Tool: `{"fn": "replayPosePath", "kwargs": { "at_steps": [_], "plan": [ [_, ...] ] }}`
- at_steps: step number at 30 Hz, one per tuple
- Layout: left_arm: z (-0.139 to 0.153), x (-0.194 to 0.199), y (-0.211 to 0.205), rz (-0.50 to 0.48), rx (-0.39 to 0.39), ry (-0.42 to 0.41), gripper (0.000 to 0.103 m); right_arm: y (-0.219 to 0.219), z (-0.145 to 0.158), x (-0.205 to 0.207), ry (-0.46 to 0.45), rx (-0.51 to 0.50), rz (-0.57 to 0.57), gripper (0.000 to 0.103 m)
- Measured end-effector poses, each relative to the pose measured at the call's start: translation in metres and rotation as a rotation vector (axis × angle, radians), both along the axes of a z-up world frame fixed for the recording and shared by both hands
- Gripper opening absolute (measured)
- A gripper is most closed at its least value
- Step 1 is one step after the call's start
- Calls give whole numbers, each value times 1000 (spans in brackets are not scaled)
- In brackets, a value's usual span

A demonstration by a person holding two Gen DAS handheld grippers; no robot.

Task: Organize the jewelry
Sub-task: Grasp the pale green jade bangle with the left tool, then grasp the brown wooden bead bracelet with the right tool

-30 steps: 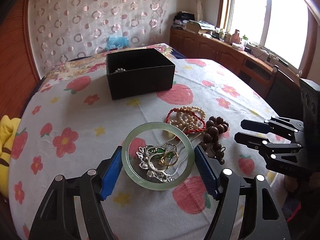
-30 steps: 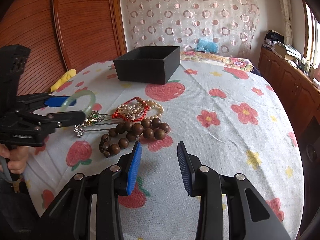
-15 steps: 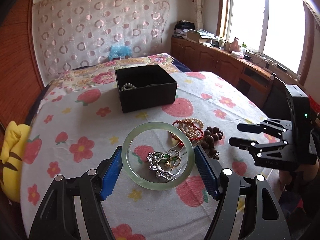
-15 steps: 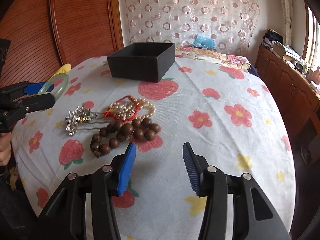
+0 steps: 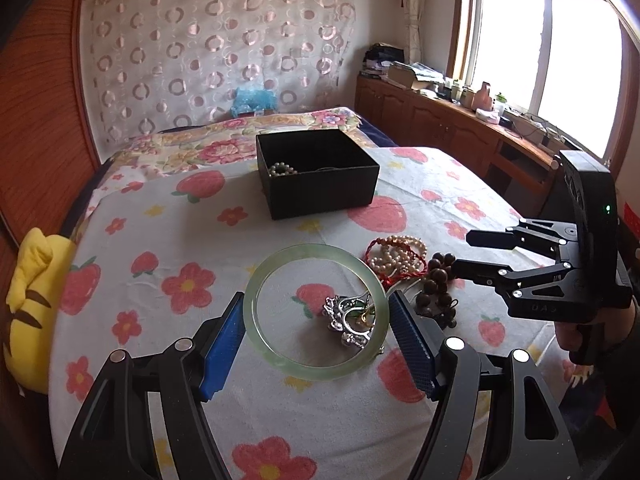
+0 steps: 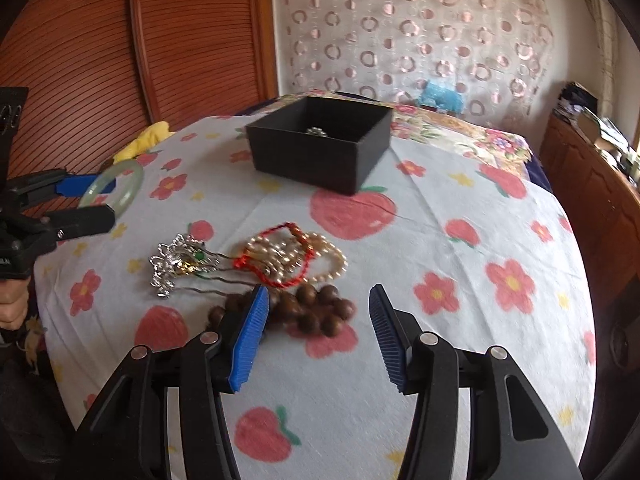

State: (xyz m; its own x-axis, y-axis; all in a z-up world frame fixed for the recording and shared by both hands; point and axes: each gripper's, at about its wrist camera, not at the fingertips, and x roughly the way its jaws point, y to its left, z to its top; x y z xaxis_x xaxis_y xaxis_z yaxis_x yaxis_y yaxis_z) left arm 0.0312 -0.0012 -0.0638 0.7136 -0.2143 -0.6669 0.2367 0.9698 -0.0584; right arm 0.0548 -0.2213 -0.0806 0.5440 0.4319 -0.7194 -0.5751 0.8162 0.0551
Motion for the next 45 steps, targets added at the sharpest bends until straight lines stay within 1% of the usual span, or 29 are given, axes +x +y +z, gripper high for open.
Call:
{"fn": "replayPosePath", "kwargs": {
  "at_steps": [5, 8, 12, 13, 15, 16, 17, 21, 25, 26, 27, 29, 30, 33, 38, 45],
  "plan": [
    [-8, 2, -3, -5, 8, 20, 68, 12, -2, 3, 15, -20, 55, 55],
    [-12, 3, -3, -5, 6, 28, 68, 14, -8, 4, 58, -37, 80, 55],
    [-13, 2, -4, -6, 6, 27, 68, 12, -9, -2, 70, -45, 103, 55],
    [-13, 3, -3, -4, 6, 28, 68, 12, -10, -2, 75, -46, 108, 53],
    [-13, 2, -2, 0, 7, 27, 68, 13, -10, -5, 62, -67, 115, 45],
    [-14, 1, -1, 2, 7, 27, 68, 15, -9, -6, 70, -66, 132, 41],
    [-14, 0, 1, 6, 7, 27, 68, 17, -9, -5, 76, -65, 143, 35],
    [-18, -2, 12, 33, 3, 33, 68, 27, -9, -5, 55, -112, 166, 34],
    [-20, 0, 22, 51, -3, 41, 68, 31, -14, 0, 57, -136, 169, 34],
    [-21, 0, 23, 53, -3, 41, 68, 31, -14, 1, 61, -133, 166, 29],
    [-21, 0, 23, 53, -5, 41, 68, 30, -13, 1, 63, -128, 165, 21],
    [-21, -1, 24, 52, -4, 41, 68, 28, -12, 1, 57, -125, 157, 17],
    [-21, -1, 24, 51, -3, 40, 68, 25, -10, 0, 51, -116, 148, 15],
    [-21, 0, 23, 47, -5, 37, 68, 19, -2, 0, 30, -88, 121, 15],
    [-16, 2, 20, 43, -2, 28, 68, 7, 30, -2, -36, -24, 82, 15],
    [-7, 9, 17, 35, -6, 6, 68, 2, 70, -2, -116, 8, 74, 15]
  ]
}}
